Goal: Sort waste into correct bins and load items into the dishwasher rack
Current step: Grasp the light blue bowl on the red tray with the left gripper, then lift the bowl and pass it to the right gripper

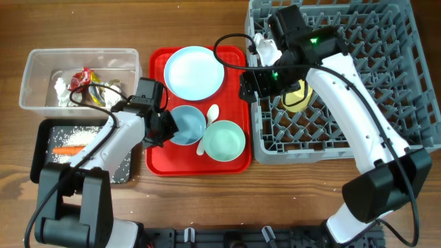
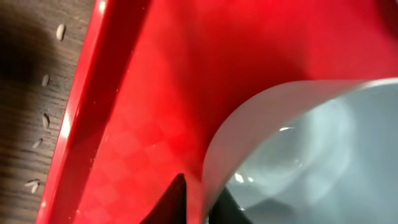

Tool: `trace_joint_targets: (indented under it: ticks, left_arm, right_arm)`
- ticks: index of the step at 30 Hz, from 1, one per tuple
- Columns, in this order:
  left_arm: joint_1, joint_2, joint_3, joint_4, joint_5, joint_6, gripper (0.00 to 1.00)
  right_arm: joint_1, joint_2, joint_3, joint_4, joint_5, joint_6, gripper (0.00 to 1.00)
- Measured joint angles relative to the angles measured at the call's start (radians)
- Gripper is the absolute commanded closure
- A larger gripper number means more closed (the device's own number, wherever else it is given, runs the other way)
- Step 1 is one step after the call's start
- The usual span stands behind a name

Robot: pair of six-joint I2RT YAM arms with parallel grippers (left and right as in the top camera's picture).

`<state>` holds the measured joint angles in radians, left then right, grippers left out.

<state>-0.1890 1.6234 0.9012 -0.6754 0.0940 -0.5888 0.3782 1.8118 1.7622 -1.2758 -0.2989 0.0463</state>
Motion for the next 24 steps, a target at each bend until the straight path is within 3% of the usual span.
trace_joint_targets:
  ticks: [7,12,17,24]
  left_arm:
    - [0.000,-0.039,0.002,-0.058,0.000,0.003,0.96]
    - [0.000,-0.201,0.081,-0.208,0.000,0.003,0.96]
    - [-0.003,-0.306,0.109,-0.209,0.039,0.003,0.96]
    - [-0.076,-0.308,0.109,-0.172,0.064,0.003,0.96]
  right_arm:
    - [0.000,0.000,0.000,0.016,0.000,-0.006,0.14]
    - [0.001,0.000,0.000,0.021,0.000,-0.007,0.16]
    - [0.038,0.000,0.000,0.032,0.000,0.002,0.21]
    - [0.151,0.000,0.000,0.064,0.039,0.035,0.23]
